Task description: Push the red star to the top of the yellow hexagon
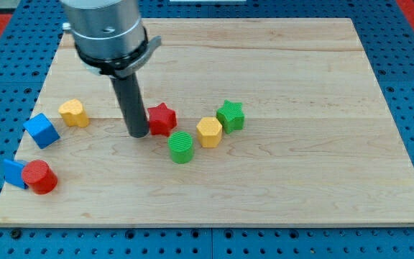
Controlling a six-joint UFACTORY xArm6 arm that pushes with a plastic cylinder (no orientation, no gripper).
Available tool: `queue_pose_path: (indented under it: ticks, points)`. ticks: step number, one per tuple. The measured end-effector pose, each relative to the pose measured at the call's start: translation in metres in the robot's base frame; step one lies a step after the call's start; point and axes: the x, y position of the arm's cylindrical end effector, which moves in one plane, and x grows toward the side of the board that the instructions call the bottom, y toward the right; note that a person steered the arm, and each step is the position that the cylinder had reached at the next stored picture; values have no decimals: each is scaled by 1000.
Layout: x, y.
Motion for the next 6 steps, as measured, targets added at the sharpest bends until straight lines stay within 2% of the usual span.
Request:
queue_pose_path:
  ticks: [2,3,5,6]
  points:
    - [-42,28]
    - [-44,52]
    - [9,47]
    - [-12,46]
